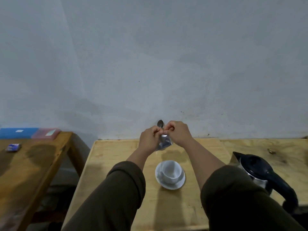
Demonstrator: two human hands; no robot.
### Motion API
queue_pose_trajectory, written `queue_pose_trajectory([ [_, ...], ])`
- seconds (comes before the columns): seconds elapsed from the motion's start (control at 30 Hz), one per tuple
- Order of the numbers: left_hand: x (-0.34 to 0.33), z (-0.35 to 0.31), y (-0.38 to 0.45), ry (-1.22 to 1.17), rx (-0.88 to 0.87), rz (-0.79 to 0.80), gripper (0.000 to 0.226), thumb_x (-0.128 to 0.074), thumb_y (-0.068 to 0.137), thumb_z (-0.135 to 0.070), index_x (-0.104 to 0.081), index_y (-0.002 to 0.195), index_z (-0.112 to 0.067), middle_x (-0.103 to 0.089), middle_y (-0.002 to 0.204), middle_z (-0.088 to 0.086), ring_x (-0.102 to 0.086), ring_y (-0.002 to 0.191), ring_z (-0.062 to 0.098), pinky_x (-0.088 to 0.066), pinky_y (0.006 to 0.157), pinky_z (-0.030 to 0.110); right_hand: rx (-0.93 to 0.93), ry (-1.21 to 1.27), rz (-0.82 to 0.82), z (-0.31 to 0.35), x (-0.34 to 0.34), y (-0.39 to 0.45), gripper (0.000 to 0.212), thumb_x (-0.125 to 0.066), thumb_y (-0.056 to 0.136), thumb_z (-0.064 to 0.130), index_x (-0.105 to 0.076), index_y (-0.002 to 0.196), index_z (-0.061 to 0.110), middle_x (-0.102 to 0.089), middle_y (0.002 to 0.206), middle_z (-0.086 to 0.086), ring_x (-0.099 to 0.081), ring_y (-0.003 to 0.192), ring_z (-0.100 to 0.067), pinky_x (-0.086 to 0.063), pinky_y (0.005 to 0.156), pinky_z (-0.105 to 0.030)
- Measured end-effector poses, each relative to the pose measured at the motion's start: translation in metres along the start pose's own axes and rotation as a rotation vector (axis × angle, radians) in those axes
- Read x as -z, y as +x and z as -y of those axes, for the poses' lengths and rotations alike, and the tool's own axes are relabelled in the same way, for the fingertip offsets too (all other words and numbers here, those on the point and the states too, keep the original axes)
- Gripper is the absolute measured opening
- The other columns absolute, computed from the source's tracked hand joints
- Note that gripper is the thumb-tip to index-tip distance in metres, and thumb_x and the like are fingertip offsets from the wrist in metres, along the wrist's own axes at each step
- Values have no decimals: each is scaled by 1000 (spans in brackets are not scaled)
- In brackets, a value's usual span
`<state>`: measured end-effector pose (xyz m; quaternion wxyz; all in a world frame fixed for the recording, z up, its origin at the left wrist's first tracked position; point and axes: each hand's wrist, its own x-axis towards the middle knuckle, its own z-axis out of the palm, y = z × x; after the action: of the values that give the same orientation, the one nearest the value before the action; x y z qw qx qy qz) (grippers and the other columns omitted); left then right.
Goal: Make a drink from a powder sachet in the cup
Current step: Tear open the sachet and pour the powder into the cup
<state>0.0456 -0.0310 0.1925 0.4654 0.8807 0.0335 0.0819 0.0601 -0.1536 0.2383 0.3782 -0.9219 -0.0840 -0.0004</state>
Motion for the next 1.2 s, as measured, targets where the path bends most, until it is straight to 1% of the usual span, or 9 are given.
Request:
queue_pose_trajectory([
  [0.17, -9, -15, 3, -179, 110, 45, 22, -49, 96, -16, -70, 97, -8, -71, 99, 14, -56, 86, 19, -44, 77, 30, 40, -48, -29, -9, 5, 9, 5, -63, 83, 5, -67, 86, 3, -55, 74, 0, -48, 70, -16, -38, 51, -4],
  [0.43, -19, -25, 10, -452, 354, 142, 22, -50, 97, -18, -64, 80, -16, -57, 64, 2, -57, 46, 6, -46, 47, 17, 211, -224, -45, -20, 5, 15, 5, -57, 85, 0, -62, 84, 2, -53, 87, -7, -45, 87, -19, -34, 69, -26],
  [0.53, -23, -26, 12, -519, 444, 123, 23, -46, 96, -12, -69, 101, -9, -58, 74, 3, -55, 65, 12, -45, 58, 20, 288, -244, -44, -25, 3, 14, 11, -52, 86, -3, -62, 87, 1, -59, 95, -12, -46, 92, -21, -34, 69, -25],
  [0.67, -28, -24, 15, -587, 528, 65, 26, -43, 95, -9, -69, 96, -10, -60, 89, 11, -54, 83, 23, -48, 68, 29, 336, -228, -26, -30, 0, 12, 13, -52, 87, 1, -65, 88, 3, -59, 95, -11, -46, 95, -20, -29, 69, -20],
  [0.77, -33, -22, 16, -589, 535, 29, 24, -46, 95, -12, -69, 102, -11, -61, 87, 8, -54, 81, 21, -46, 62, 25, 308, -204, 9, -35, 3, 12, 11, -55, 87, 3, -66, 85, 5, -54, 91, -6, -41, 90, -14, -31, 68, -19],
  [0.83, -39, -19, 16, -603, 537, 20, 24, -46, 93, -9, -67, 85, -14, -60, 77, 5, -54, 70, 17, -45, 61, 25, 306, -210, 37, -38, 4, 9, 10, -56, 85, 1, -65, 81, 3, -50, 86, -2, -40, 90, -14, -36, 71, -23],
  [0.93, -46, -11, 13, -590, 545, -18, 22, -49, 92, -10, -65, 79, -15, -60, 73, 2, -54, 67, 15, -46, 71, 28, 302, -222, 91, -42, 5, 0, 15, -56, 83, -2, -63, 72, 5, -45, 72, 5, -42, 86, -18, -41, 75, -31],
  [1.1, -63, 10, 2, -428, 521, 41, 19, -51, 94, -19, -67, 85, -14, -66, 85, 10, -60, 81, 23, -53, 88, 36, 197, -175, 139, -62, -5, -15, 8, -59, 81, -3, -61, 75, 1, -38, 64, 14, -41, 64, -6, -35, 60, -20],
  [1.2, -75, 18, -5, -373, 540, 74, 20, -51, 94, -20, -67, 84, -13, -66, 72, 11, -61, 64, 25, -56, 75, 36, 136, -150, 172, -72, -13, -23, 18, -57, 80, -6, -61, 68, 7, -41, 61, 10, -39, 57, -2, -33, 56, -20],
])
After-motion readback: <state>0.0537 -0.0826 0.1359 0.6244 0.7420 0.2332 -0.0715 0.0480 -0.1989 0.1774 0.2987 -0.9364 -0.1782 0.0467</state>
